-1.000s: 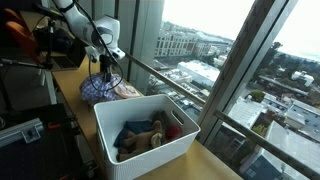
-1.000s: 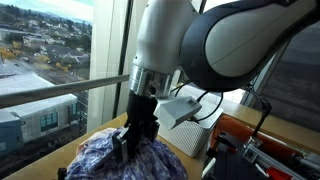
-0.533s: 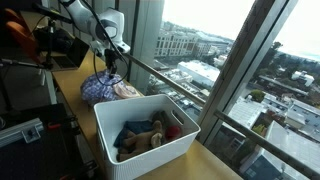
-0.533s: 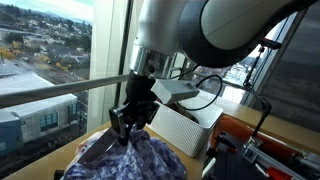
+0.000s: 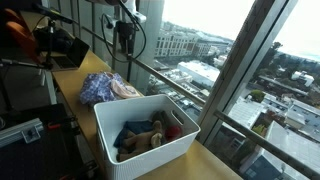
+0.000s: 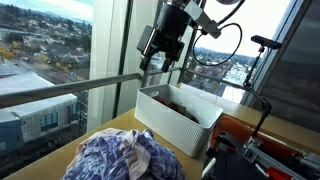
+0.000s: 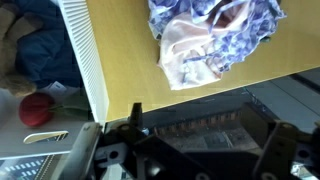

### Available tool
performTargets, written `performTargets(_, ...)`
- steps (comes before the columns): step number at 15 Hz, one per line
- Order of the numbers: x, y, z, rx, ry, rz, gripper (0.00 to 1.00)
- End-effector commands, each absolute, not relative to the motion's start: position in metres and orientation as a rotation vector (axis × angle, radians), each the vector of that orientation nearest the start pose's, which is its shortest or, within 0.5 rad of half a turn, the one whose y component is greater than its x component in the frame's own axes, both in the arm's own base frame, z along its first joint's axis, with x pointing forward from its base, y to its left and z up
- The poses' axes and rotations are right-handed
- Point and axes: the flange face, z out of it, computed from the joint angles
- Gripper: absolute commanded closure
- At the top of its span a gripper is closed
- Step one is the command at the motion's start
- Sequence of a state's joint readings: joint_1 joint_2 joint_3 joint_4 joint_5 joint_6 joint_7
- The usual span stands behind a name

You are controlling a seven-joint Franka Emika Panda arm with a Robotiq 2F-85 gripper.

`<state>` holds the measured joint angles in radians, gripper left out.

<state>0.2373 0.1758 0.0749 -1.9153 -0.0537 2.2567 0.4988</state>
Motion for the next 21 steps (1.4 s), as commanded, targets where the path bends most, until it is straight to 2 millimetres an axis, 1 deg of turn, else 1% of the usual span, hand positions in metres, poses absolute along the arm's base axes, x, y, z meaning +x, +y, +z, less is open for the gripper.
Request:
performTargets(1, 0.601, 0.097, 0.399, -3.154, 0.352, -0.279, 0.0)
performTargets(2, 0.606, 0.067, 0.386, -3.168, 0.4, -0.268, 0.0)
performTargets(4, 0.612, 0.015, 0.357, -3.18, 0.496, -0.234, 0.0)
performTargets(7, 0.614, -0.042, 0.306, -3.176, 0.618, -0.176, 0.0)
performTargets(9, 0.612, -0.069, 0.269, -3.175, 0.676, -0.138, 0.0)
performTargets(13, 0.609, -0.106, 0.201, -3.184, 0.755, -0.073, 0.0)
performTargets(14, 0.608, -0.116, 0.186, -3.184, 0.768, -0.051, 0.0)
performTargets(16, 0.604, -0.128, 0.159, -3.181, 0.793, -0.007, 0.0)
performTargets(18, 0.602, -0.131, 0.135, -3.175, 0.802, 0.038, 0.0)
performTargets(21, 0.601, -0.124, 0.106, -3.143, 0.809, 0.106, 0.0)
